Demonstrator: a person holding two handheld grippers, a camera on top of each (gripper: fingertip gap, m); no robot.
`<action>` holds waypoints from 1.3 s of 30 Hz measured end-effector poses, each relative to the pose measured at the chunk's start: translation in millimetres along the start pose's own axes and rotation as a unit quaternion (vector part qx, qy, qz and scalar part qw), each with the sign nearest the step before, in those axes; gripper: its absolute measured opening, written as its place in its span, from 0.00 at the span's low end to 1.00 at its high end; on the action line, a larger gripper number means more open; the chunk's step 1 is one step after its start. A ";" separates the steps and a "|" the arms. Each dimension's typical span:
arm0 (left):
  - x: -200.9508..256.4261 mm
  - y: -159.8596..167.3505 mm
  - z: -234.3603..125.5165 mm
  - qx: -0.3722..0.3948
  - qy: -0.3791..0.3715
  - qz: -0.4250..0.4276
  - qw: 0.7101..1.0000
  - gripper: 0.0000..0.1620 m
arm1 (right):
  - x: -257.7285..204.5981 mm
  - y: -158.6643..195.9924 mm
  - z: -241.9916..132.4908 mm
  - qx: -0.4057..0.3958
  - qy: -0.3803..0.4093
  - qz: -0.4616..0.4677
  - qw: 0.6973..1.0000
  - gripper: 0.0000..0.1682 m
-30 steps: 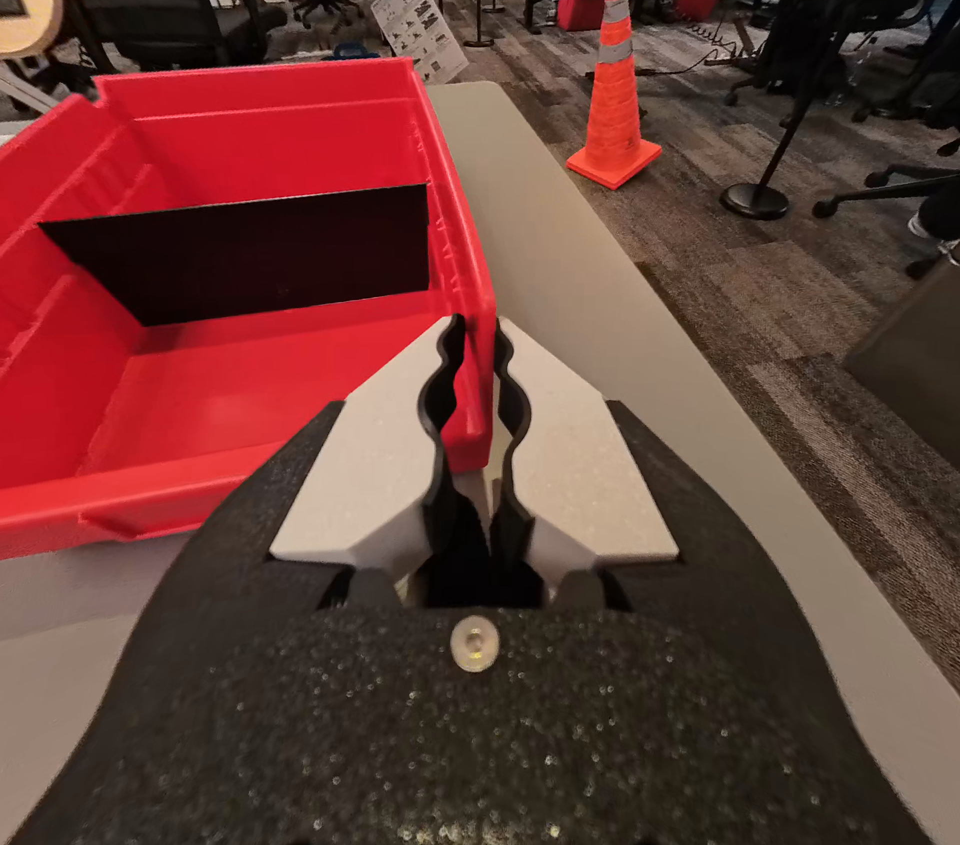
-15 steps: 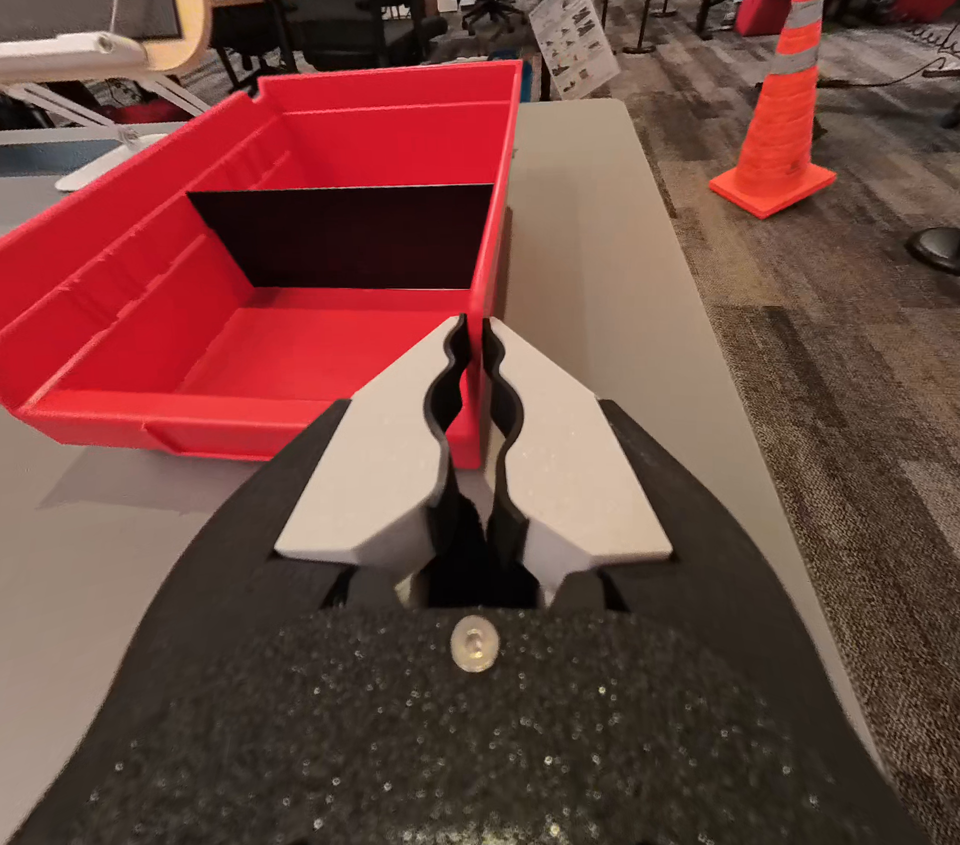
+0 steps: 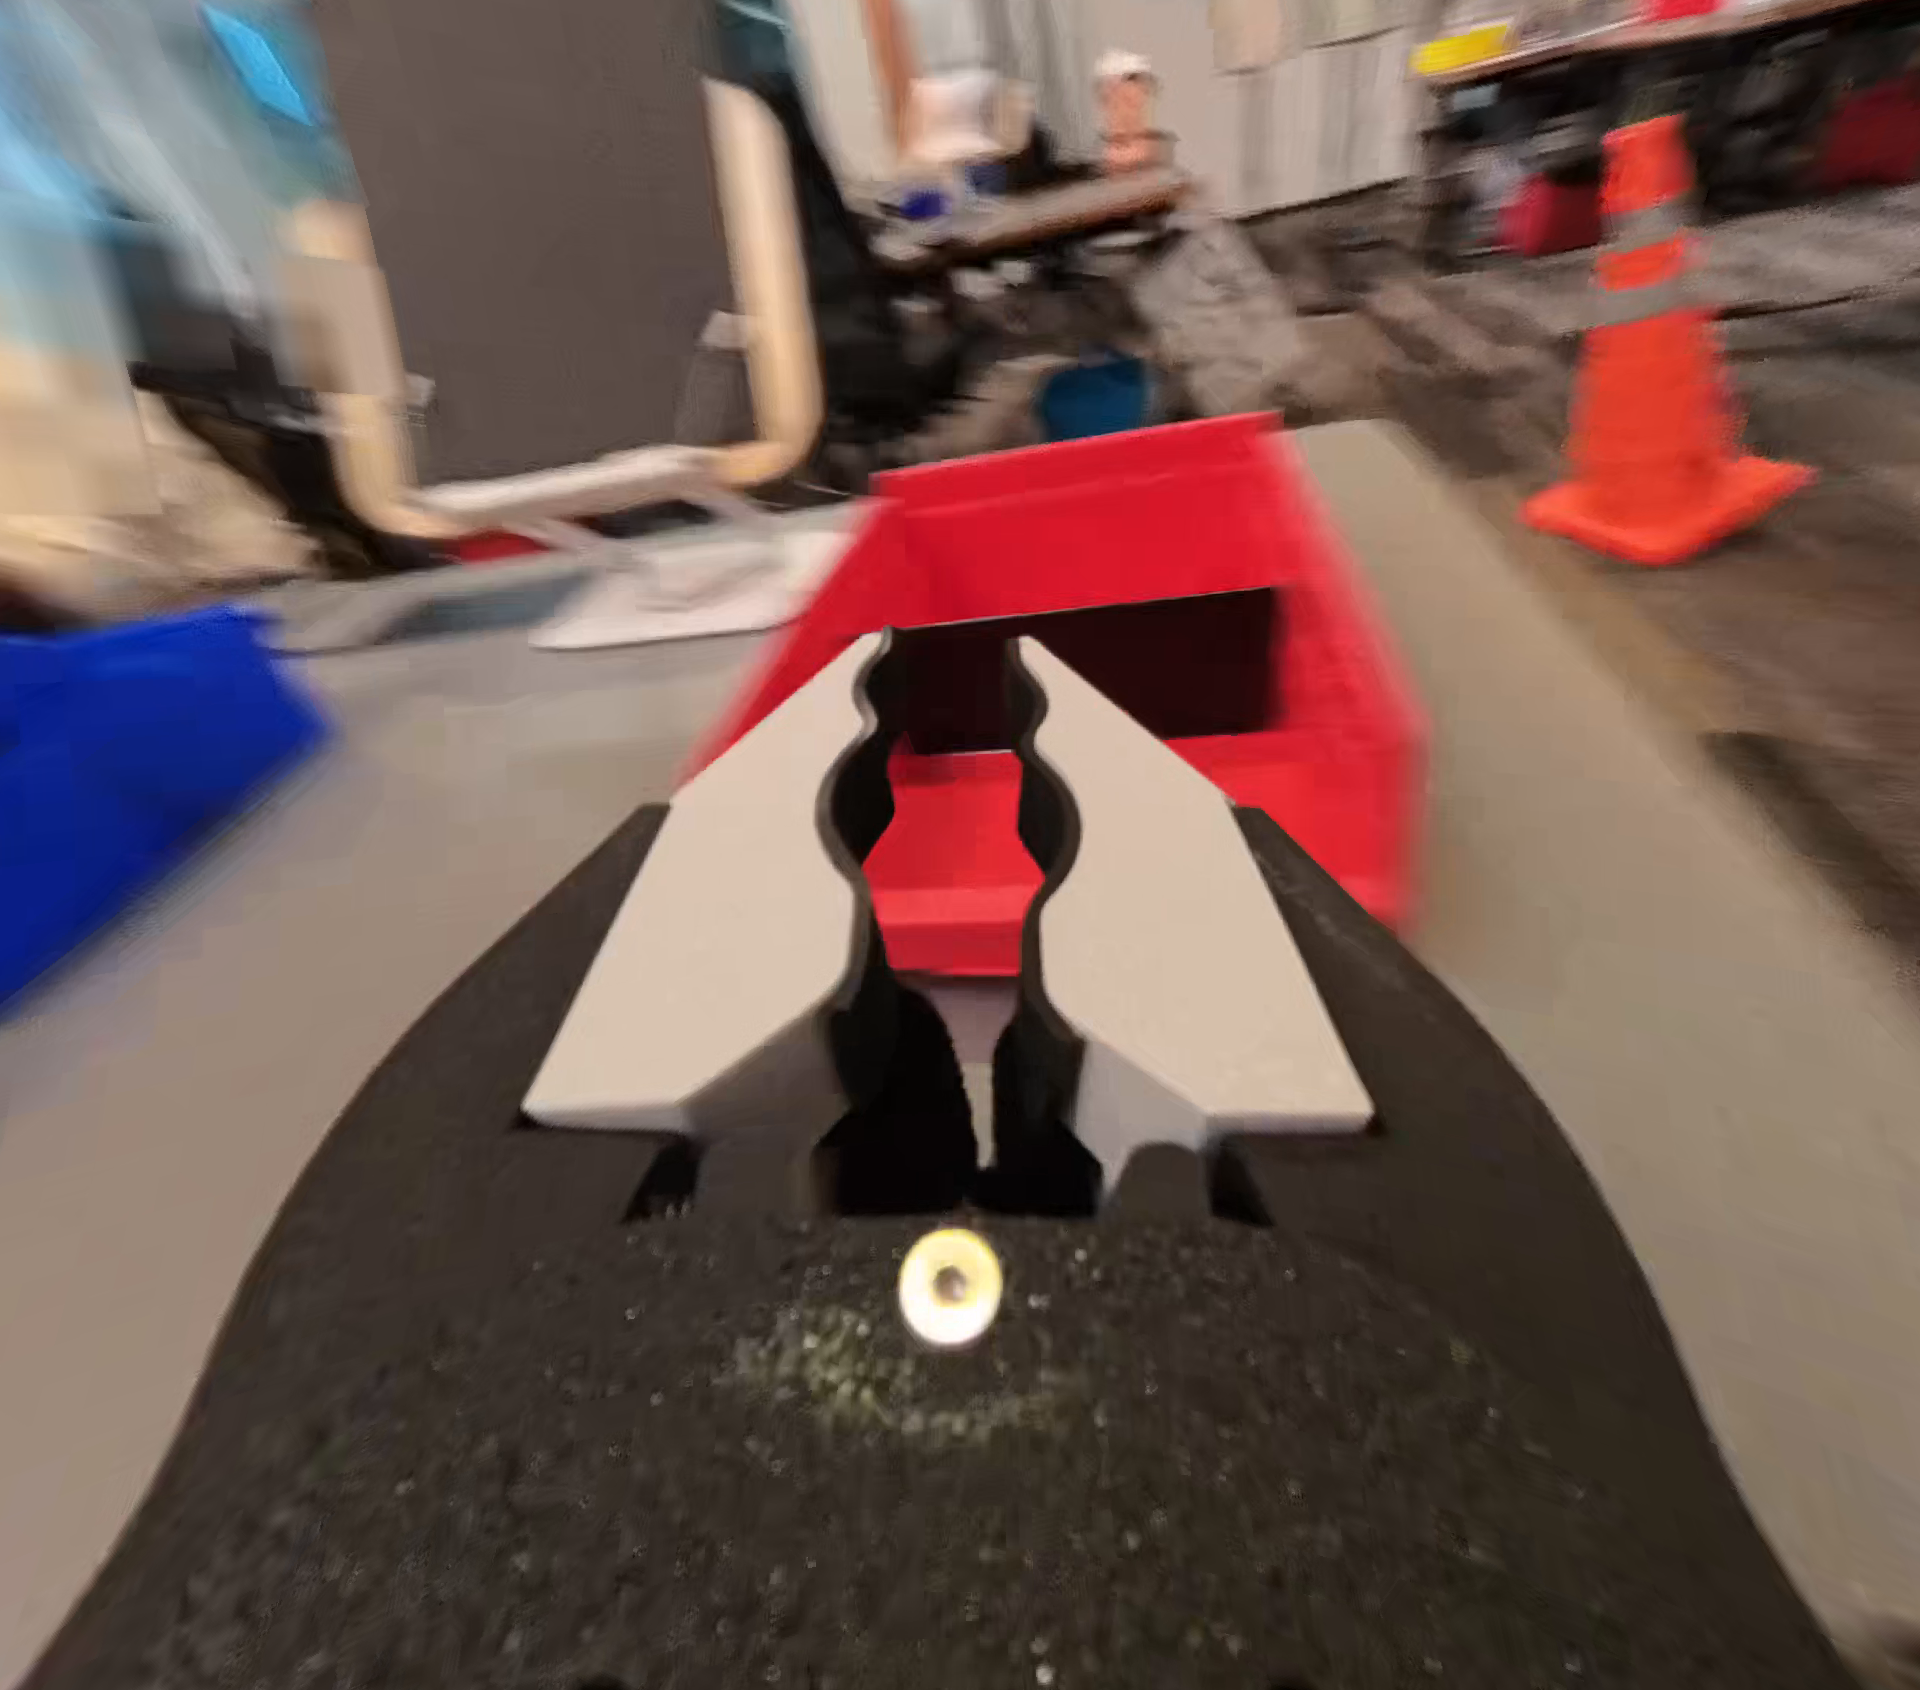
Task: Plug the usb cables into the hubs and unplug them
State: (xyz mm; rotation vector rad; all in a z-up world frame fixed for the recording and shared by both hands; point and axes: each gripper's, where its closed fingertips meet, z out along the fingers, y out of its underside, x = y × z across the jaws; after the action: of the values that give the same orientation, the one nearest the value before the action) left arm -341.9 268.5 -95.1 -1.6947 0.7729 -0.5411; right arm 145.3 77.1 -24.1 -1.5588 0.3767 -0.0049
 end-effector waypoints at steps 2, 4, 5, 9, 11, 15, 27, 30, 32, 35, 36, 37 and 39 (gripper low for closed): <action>-3.2 1.1 0.2 -0.001 -0.001 -0.006 1.000 0.07 | -68.6 31.5 -5.5 -0.015 -0.073 0.036 0.997 0.10; -5.2 0.8 -0.4 0.002 0.003 -0.020 1.000 0.07 | -107.2 62.4 -9.2 -0.018 -0.069 -0.008 0.997 0.08; -6.1 1.1 -0.7 0.003 0.005 -0.027 1.000 0.07 | -118.5 72.1 -9.3 -0.012 -0.061 -0.028 0.998 0.04; -7.2 3.3 -0.5 0.001 0.014 -0.037 0.999 0.07 | -127.4 92.6 2.2 -0.039 -0.046 -0.080 0.995 0.04; -8.9 5.0 -0.2 -0.003 0.009 -0.027 1.000 0.07 | -114.1 94.4 4.2 -0.048 -0.022 -0.085 0.995 0.03; -9.2 6.2 1.1 -0.006 0.006 -0.022 1.000 0.07 | -91.6 92.6 1.9 -0.043 0.008 -0.093 0.995 0.03; -5.4 12.0 4.1 -0.024 0.001 0.002 1.000 0.07 | -60.4 97.3 0.6 -0.061 0.037 -0.048 0.996 0.07; -7.7 14.9 5.4 -0.032 -0.001 -0.001 1.000 0.07 | -59.1 95.4 -0.9 -0.057 0.043 -0.051 0.996 0.07; -9.6 16.3 5.6 -0.035 -0.003 -0.005 0.999 0.07 | -60.2 94.8 -1.2 -0.056 0.042 -0.053 0.996 0.07; -11.4 17.5 5.7 -0.037 -0.002 -0.014 0.999 0.08 | -62.6 96.4 -0.7 -0.061 0.038 -0.062 0.995 0.12; -11.9 18.0 5.9 -0.039 -0.002 -0.016 0.999 0.08 | -63.1 96.4 -0.7 -0.061 0.039 -0.066 0.995 0.12; -12.2 18.7 6.1 -0.040 -0.001 -0.017 0.999 0.08 | -63.0 96.3 -0.6 -0.061 0.042 -0.071 0.995 0.12; -12.6 20.2 6.8 -0.044 -0.001 -0.020 0.999 0.08 | -65.0 96.3 -0.5 -0.062 0.039 -0.081 0.994 0.11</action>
State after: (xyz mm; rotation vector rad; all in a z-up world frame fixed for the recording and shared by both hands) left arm -349.9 279.4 -115.8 -1.7952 0.7728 -0.5402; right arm 61.5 94.5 -102.7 -1.7117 0.3171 -0.1718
